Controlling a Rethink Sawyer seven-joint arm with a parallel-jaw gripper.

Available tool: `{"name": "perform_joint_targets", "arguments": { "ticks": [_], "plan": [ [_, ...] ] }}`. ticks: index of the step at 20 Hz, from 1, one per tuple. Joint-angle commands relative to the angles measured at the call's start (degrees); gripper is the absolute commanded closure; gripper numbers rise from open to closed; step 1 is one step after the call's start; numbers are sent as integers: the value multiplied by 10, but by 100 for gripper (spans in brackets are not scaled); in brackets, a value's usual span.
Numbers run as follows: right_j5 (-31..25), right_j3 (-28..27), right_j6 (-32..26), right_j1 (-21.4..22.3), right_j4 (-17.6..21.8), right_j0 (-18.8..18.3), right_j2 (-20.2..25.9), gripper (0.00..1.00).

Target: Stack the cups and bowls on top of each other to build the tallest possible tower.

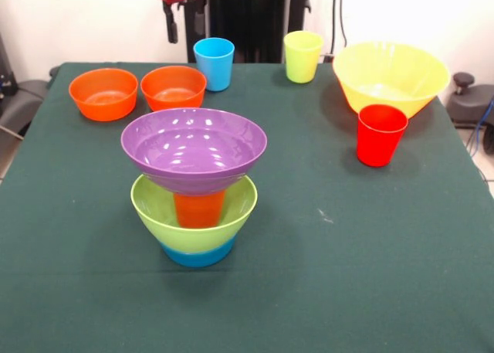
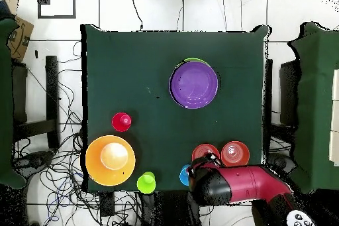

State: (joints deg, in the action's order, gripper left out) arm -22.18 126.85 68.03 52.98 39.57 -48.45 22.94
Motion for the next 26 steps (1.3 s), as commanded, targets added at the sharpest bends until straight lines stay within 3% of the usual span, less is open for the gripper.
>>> {"name": "perform_joint_targets", "arguments": {
  "ticks": [1,11,26],
  "plan": [
    [53,27,80,-50,32,19,-19,0],
    [95,45,72,-52,19,-2,0,0],
    [101,63,79,-16,2,8,1,0]
  ]
}}
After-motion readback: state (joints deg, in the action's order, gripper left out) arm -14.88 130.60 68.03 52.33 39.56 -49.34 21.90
